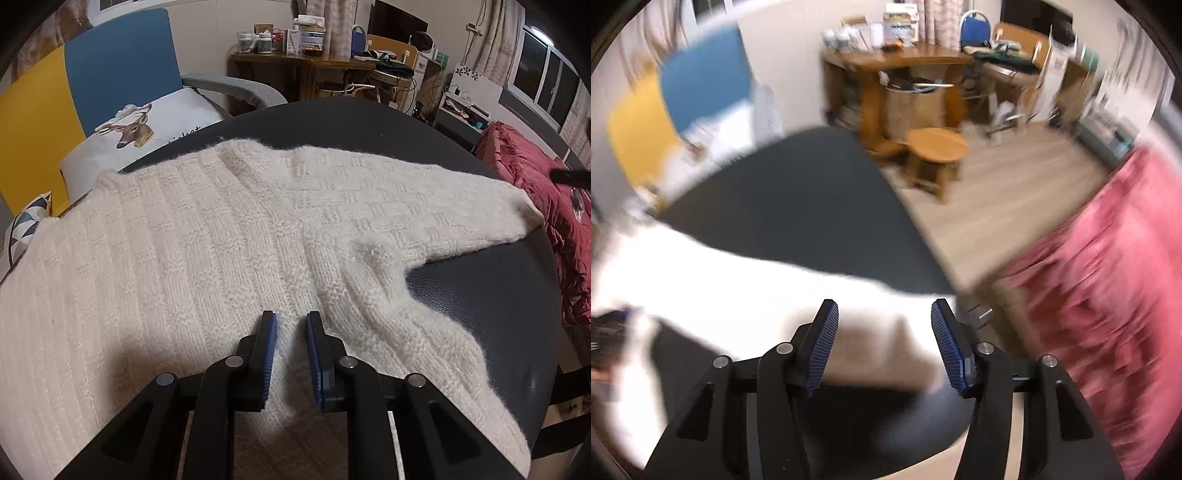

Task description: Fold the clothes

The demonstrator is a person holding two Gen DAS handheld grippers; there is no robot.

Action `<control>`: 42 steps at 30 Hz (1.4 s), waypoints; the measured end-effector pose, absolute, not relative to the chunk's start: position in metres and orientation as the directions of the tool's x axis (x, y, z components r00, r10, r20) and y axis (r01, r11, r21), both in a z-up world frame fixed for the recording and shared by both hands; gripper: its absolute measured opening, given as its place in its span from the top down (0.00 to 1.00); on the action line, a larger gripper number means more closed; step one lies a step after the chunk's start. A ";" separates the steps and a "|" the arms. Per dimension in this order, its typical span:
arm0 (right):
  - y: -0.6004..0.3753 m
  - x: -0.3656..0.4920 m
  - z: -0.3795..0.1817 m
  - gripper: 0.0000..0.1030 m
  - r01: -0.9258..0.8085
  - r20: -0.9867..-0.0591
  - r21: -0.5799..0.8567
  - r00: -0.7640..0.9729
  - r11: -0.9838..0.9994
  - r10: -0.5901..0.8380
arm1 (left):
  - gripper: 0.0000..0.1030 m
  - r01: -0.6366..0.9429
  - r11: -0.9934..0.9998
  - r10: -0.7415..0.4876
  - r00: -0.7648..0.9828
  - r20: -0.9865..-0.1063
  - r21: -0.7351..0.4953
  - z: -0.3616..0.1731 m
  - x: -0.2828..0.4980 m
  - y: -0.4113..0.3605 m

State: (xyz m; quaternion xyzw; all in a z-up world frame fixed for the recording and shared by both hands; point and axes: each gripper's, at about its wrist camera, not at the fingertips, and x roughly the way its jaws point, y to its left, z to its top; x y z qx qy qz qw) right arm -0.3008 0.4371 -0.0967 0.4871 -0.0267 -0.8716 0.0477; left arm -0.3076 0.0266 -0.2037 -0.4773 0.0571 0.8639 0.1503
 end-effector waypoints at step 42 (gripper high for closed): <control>0.125 -0.420 -0.188 0.51 0.478 -0.888 0.070 -0.371 -0.876 -0.273 | 0.85 -0.443 -0.826 0.528 -0.391 -0.753 -0.349 -0.190 -0.245 0.039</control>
